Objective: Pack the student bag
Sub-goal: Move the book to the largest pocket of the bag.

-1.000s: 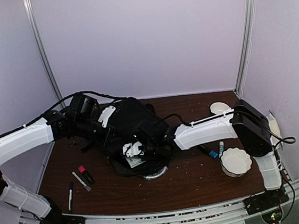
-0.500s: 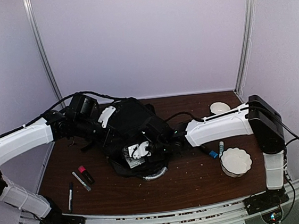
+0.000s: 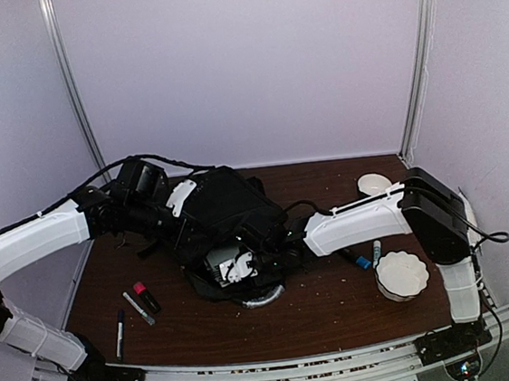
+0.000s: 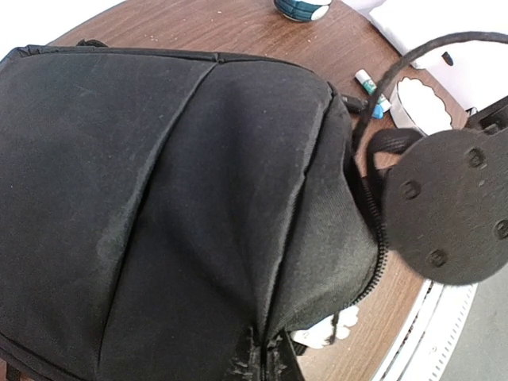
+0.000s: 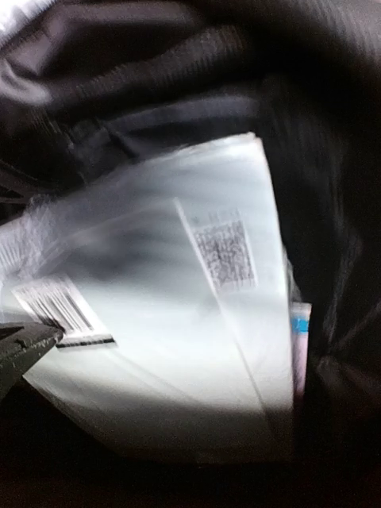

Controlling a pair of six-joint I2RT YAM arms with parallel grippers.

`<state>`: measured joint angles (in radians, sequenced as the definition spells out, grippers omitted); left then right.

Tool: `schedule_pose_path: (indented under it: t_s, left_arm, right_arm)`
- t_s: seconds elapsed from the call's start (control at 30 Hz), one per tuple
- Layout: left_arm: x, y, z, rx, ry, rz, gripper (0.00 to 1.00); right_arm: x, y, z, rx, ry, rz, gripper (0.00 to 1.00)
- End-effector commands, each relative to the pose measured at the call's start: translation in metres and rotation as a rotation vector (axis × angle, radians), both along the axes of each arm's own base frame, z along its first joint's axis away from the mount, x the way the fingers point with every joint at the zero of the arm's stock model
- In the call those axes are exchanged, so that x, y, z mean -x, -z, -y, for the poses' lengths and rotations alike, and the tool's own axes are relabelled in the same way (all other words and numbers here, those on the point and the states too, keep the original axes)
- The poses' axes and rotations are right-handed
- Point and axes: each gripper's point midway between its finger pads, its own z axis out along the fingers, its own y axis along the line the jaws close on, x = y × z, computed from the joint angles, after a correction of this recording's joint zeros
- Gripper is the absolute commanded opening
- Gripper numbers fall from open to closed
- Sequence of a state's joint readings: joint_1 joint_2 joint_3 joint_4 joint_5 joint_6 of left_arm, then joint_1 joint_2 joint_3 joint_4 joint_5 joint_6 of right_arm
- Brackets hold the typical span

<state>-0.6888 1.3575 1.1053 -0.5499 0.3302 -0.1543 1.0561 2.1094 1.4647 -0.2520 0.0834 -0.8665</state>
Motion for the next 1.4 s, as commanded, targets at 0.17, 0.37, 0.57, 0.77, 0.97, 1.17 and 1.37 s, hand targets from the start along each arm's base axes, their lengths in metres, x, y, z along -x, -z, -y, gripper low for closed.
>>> schedule_pose_path:
  t_s: [0.17,0.37,0.57,0.77,0.97,1.17,1.37]
  left_arm:
    - [0.005,-0.05,0.016,0.134,0.08,0.089,0.0]
    - [0.006,-0.049,0.019,0.143,0.097,0.081,0.0]
    - [0.007,-0.047,0.015,0.134,0.085,0.088,0.0]
    - [-0.005,-0.046,0.008,0.11,0.019,0.132,0.0]
    - [-0.016,-0.041,0.012,0.113,-0.014,0.139,0.0]
    - [-0.018,-0.022,0.017,0.106,-0.002,0.114,0.0]
    - [-0.014,0.022,0.024,0.077,0.035,0.029,0.0]
  right_arm:
    - [-0.062,-0.028,-0.014,-0.096,0.201,0.221,0.36]
    - [-0.083,-0.02,-0.025,-0.103,0.238,0.313,0.28]
    - [-0.078,-0.018,-0.021,-0.097,0.226,0.287,0.31]
    - [-0.031,-0.027,-0.004,-0.065,0.123,0.109,0.52]
    - [0.018,-0.043,0.027,-0.044,0.073,-0.072,0.54]
    - [0.053,-0.045,0.096,0.038,0.113,-0.183,0.54]
    - [0.054,-0.06,0.172,0.059,0.281,-0.305,0.53]
